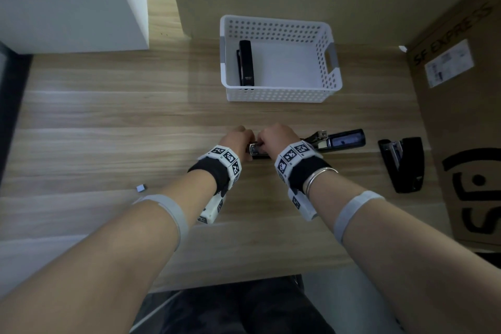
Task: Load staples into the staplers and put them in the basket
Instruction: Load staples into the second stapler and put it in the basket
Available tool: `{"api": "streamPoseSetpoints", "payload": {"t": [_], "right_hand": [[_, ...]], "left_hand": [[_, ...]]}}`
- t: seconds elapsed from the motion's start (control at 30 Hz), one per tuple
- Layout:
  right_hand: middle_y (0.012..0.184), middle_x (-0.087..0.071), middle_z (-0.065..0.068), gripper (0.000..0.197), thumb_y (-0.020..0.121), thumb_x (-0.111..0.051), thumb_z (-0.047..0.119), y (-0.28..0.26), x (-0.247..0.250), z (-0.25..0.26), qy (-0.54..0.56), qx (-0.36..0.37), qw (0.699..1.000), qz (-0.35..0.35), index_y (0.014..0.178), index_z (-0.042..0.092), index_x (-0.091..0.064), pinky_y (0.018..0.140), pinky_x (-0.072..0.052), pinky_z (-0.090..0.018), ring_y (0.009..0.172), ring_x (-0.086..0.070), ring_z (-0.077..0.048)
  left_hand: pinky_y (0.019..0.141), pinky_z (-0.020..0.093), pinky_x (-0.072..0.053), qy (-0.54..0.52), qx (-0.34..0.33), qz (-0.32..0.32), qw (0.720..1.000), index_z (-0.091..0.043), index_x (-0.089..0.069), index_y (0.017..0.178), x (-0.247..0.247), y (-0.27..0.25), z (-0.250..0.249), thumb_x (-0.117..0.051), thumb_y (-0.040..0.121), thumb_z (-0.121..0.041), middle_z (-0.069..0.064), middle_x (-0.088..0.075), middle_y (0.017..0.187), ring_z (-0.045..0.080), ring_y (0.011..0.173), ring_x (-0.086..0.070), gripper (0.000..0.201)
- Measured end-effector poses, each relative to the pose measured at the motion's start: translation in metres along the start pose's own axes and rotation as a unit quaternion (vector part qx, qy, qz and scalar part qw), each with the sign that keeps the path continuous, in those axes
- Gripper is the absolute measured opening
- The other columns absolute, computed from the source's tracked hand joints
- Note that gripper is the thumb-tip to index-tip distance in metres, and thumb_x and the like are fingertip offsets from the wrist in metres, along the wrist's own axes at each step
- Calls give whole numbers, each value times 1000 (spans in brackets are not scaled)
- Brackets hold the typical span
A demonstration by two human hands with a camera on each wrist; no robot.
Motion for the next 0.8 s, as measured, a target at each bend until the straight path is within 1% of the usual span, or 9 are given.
{"api": "streamPoseSetpoints", "payload": {"t": [0.1, 0.17, 0.37, 0.47, 0.57, 0.63, 0.7, 0.73, 0.8], "right_hand": [[102, -71, -10, 24, 94, -56, 23, 5, -1, -4, 31, -32, 999, 27, 107, 8, -70, 73, -43, -26, 90, -65, -26], [100, -71, -10, 23, 94, -56, 23, 6, -2, -5, 41, -43, 998, 15, 103, 8, -71, 74, -46, -28, 85, -63, -25], [101, -70, -12, 20, 93, -53, 9, 4, 0, -3, -17, -55, 998, -12, 104, 8, -70, 70, -45, -28, 79, -58, -26], [103, -68, -14, 23, 91, -50, 1, -4, 19, -12, -75, -64, 994, -51, 104, 4, -69, 73, -47, -29, 91, -64, -28], [110, -64, -16, 27, 95, -44, 1, -20, 55, -34, -110, -98, 984, -102, 108, 1, -67, 84, -50, -35, 103, -62, -30], [106, -66, -15, 22, 95, -47, 4, -31, 63, -61, -130, -134, 981, -56, 103, 1, -67, 84, -52, -36, 99, -64, -30], [87, -70, -9, 10, 87, -59, 12, -33, 49, -91, -170, -144, 974, 35, 88, 7, -68, 75, -57, -35, 83, -70, -27], [78, -70, -6, 9, 83, -63, 19, -25, 36, -114, -176, -152, 970, 68, 83, 12, -68, 73, -59, -39, 74, -70, -25], [69, -67, 0, 15, 78, -68, 34, 5, 4, -164, -148, -153, 973, 85, 85, 22, -64, 67, -60, -43, 66, -68, -23]], "left_hand": [[90, 40, -48, 3, -3, -11, 1000, -4, -55, 116, 0, 1, 0, -74, 70, -6, 17, -52, 121, 35, 108, -56, 49], [89, 39, -48, 9, -8, -12, 1000, -5, -55, 115, -2, 2, 0, -74, 70, -7, 16, -54, 120, 35, 107, -57, 49], [91, 37, -45, 21, -12, 0, 1000, -5, -55, 114, 2, 5, -1, -75, 70, -10, 17, -58, 118, 33, 109, -55, 49], [89, 35, -46, 30, -18, -3, 999, -6, -57, 113, 3, 4, -3, -74, 71, -10, 17, -59, 116, 33, 107, -57, 45], [89, 35, -48, 30, -21, -10, 999, -7, -58, 111, 3, 2, -5, -71, 73, -10, 18, -60, 115, 34, 105, -58, 40], [90, 36, -50, 36, -18, -8, 999, -7, -58, 111, 3, 0, -5, -71, 73, -10, 17, -59, 115, 34, 105, -58, 41], [89, 37, -50, 47, -18, 1, 999, -7, -57, 111, 4, -1, -7, -72, 72, -11, 16, -59, 115, 34, 104, -58, 42], [90, 37, -49, 54, -20, 7, 998, -7, -56, 112, 5, 0, -8, -72, 72, -12, 16, -59, 116, 34, 105, -58, 43], [91, 37, -48, 64, -23, 21, 997, -5, -55, 113, 6, 1, -9, -72, 73, -12, 17, -57, 117, 34, 107, -57, 44]]}}
Point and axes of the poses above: each hand's wrist, its own y-axis towards the middle knuckle, its own x-axis out of the back of the hand, z = x × y, the point moved 3 cm from there along y, towards the middle knuckle
